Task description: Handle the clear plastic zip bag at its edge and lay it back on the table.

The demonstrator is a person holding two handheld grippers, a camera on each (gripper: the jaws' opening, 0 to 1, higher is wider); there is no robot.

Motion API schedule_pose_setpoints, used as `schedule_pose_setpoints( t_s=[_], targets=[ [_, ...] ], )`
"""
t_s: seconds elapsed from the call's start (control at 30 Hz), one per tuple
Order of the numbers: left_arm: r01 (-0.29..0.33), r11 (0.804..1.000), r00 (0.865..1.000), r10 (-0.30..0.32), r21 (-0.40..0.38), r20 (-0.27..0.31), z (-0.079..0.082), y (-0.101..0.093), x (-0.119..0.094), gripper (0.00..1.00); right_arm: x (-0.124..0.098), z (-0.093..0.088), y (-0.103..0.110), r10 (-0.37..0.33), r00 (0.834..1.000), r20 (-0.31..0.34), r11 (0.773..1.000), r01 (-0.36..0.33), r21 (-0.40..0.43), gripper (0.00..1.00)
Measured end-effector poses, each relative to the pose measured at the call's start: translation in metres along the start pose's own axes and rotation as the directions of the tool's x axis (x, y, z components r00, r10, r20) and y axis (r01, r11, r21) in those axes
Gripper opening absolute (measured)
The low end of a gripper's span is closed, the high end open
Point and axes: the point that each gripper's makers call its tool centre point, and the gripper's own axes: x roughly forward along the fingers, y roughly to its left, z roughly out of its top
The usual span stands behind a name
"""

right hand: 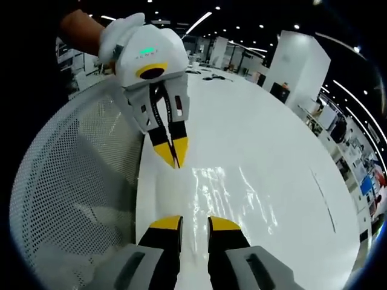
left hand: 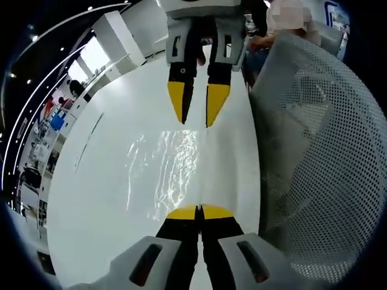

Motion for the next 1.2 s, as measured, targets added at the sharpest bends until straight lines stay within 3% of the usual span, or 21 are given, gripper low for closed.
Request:
schedule_pose_setpoints(
  t_s=[0.27,0.57,0.97,1.2],
  targets=[
    [-0.014,1.0,1.0,0.013,0.026,0.019,-0.001,0.002,0.001,0.0,0.014,0.0,0.004,0.027,0.999,-0.028,0.999,-0.026,0.023,0.12],
    [-0.03,1.0,0.998,0.029,0.002,0.06,0.0,0.004,0.0,0.0,0.019,-0.006,0.005,0.047,0.997,-0.058,0.996,-0.043,0.078,0.09],
    [-0.036,0.99,0.998,0.029,0.138,0.05,-0.002,-0.002,0.003,0.0,0.02,-0.007,0.01,0.07,0.994,-0.086,0.991,-0.059,0.122,0.03],
    [-0.035,0.99,0.998,0.027,0.134,0.062,-0.001,-0.002,0.001,0.0,0.024,-0.011,0.016,0.089,0.99,-0.105,0.988,-0.075,0.137,0.0]
  ],
)
